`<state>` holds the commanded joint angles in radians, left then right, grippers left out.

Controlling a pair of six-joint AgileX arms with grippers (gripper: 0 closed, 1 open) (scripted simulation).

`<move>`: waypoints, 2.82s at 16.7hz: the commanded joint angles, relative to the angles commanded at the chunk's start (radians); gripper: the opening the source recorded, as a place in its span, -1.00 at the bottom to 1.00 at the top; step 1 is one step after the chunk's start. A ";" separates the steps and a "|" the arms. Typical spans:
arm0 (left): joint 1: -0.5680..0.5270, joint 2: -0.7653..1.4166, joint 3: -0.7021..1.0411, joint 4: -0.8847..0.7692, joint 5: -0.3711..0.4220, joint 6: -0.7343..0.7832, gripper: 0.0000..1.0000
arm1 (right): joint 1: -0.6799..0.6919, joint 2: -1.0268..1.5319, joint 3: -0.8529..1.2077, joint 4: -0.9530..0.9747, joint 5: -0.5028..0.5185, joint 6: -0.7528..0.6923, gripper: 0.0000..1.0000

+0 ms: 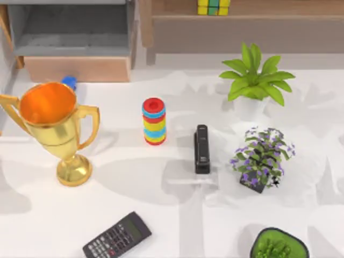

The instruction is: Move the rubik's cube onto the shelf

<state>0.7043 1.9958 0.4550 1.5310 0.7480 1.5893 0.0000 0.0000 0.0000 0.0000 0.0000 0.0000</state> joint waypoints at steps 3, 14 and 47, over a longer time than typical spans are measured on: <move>-0.016 0.009 0.022 -0.013 -0.017 0.000 1.00 | 0.000 0.000 0.000 0.000 0.000 0.000 1.00; -0.045 0.026 0.061 -0.036 -0.046 0.000 0.70 | 0.000 0.000 0.000 0.000 0.000 0.000 1.00; -0.118 0.094 0.197 -0.124 -0.124 -0.006 -1.00 | 0.000 0.000 0.000 0.000 0.000 0.000 1.00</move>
<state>0.5862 2.0903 0.6518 1.4070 0.6243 1.5830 0.0000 0.0000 0.0000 0.0000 0.0000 0.0000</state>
